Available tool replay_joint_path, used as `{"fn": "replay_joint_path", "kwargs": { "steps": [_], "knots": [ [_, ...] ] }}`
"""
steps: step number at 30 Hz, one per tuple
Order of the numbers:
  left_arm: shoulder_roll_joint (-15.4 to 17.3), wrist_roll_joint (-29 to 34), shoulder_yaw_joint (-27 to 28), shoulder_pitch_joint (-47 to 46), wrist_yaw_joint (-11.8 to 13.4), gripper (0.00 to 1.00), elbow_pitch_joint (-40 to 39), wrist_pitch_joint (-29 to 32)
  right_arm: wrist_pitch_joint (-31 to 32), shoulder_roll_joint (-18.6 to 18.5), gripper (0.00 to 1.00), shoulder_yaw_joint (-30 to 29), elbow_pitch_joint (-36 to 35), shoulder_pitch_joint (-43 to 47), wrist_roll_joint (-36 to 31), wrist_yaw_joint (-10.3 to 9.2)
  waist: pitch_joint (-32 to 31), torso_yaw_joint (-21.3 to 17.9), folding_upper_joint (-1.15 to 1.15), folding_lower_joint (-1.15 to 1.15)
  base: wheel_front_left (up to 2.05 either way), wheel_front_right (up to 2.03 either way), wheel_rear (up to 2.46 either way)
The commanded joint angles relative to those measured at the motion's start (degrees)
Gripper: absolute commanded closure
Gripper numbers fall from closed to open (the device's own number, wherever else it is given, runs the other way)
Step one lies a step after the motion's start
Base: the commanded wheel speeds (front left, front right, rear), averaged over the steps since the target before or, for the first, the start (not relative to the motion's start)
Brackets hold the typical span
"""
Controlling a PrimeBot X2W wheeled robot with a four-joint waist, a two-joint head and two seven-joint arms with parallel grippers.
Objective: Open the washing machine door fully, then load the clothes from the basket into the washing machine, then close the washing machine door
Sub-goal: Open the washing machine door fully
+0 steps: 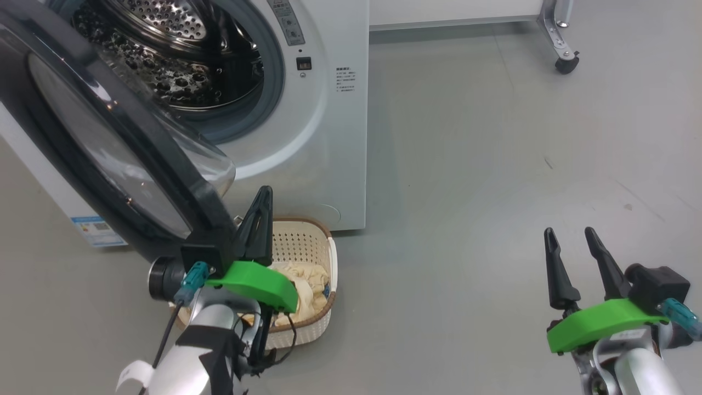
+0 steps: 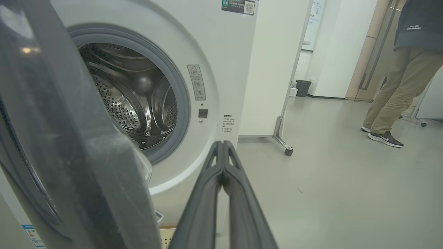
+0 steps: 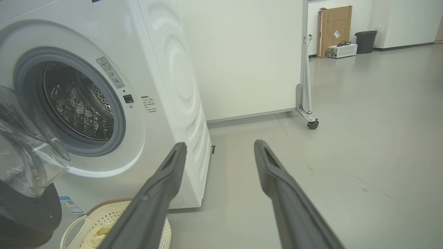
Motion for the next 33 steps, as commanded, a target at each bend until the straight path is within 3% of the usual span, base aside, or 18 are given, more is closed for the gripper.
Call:
{"fn": "replay_joint_path", "kwargs": {
  "steps": [1,13,33],
  "knots": [
    [0.77,-0.49,1.63,-3.55,0.41,1.00,-0.78,-0.38,-0.62,-0.04,0.00,1.06,-1.60,-2.26,-0.13,0.00,0.13,-0.26,0.00,0.00,0.00,0.00,0.00],
    [0.77,-4.54,3.45,-6.35,0.32,1.00,9.89,-0.38,-0.62,0.38,0.00,0.72,-1.36,-2.34,0.05,0.00,0.52,-1.58,0.00,0.00,0.00,0.00,0.00],
    [0.77,-5.73,3.28,-5.40,-0.17,1.00,12.58,-0.38,-0.62,0.39,0.00,0.24,-1.20,-1.84,-0.19,0.00,-0.25,2.86,0.00,0.00,0.00,0.00,0.00]
  ]
}}
